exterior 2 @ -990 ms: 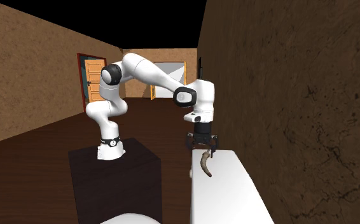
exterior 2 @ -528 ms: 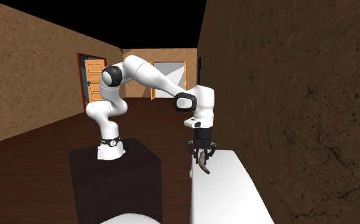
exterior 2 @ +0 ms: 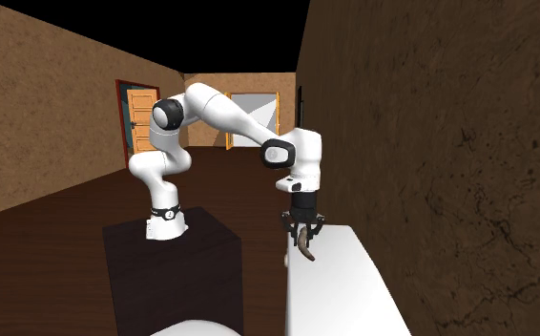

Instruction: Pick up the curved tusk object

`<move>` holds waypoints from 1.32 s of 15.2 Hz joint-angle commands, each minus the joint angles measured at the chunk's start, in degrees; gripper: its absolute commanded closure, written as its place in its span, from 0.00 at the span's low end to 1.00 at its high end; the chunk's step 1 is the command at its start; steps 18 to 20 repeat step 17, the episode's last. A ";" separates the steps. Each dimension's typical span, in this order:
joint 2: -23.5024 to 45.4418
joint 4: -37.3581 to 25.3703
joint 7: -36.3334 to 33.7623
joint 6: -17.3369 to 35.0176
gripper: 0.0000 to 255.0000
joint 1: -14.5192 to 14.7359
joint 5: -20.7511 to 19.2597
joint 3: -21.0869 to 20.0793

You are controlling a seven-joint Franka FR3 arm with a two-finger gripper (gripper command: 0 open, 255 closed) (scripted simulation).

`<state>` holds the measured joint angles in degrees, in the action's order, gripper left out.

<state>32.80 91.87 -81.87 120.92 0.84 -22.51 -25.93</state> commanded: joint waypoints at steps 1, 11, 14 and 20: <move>-0.34 -0.30 0.21 -0.59 1.00 -0.08 0.22 -0.12; -3.39 -3.50 1.87 -6.47 1.00 -0.47 2.17 -1.23; -4.12 -4.76 2.33 -8.35 1.00 -0.49 2.67 -1.48; -4.37 -5.27 2.51 -9.08 1.00 -0.49 2.85 -1.57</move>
